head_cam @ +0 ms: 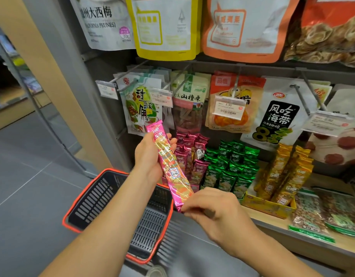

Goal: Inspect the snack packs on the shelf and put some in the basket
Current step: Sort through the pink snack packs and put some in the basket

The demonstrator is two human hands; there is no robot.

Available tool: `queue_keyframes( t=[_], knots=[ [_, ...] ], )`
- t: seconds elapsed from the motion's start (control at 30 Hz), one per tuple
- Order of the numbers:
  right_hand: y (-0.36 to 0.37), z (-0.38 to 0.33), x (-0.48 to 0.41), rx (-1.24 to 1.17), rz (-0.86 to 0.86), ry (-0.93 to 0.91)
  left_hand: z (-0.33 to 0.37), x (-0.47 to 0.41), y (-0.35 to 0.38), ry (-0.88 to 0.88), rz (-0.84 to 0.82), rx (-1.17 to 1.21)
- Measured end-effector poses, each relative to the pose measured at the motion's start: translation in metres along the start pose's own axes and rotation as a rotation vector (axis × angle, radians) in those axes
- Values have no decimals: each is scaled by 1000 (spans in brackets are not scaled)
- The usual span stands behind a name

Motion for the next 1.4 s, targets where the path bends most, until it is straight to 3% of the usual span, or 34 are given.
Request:
queue_keyframes(
  t=[0.1,0.23,0.33,0.4,0.53,0.6,0.67,0.77,0.87,1.07,1.23,1.4],
  knots=[
    [-10,3,-9,-226,-66,248,-1,1,3,15,-44,-35],
    [-39,16,-28,-466,177,477,-2,18,4,38,-367,-366],
    [-44,26,-35,-766,34,648,-25,40,12,14,-597,-374],
    [-42,34,-36,-745,24,597,-37,49,16,67,-674,-418],
    [-45,45,-38,-395,70,383,-23,43,12,321,-761,-776],
    [-46,49,-39,-300,94,343,-18,38,10,351,-766,-785],
    [-50,51,-40,-240,204,343,-18,30,8,415,-669,-821],
    [-60,54,-37,-262,490,334,-18,10,2,590,-397,-1157],
    [-61,47,-32,-78,665,159,-19,-8,0,674,-288,-1325],
    [-50,48,-37,1,786,-34,-26,-50,26,993,-449,-1659],
    [-49,69,-57,-49,863,66,-47,-79,39,1054,-569,-1888],
    [-52,103,-60,-151,917,271,-71,-105,42,963,-566,-2091]
  ],
)
Point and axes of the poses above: each hand's wrist, its own x-axis away from the middle knuckle, its own y-axis out of the palm, z = x × y, the point moved 1 cm from there along -x, towards the middle knuckle, and after that the axes turned 5 degrees about z, right-handed, at the moved point
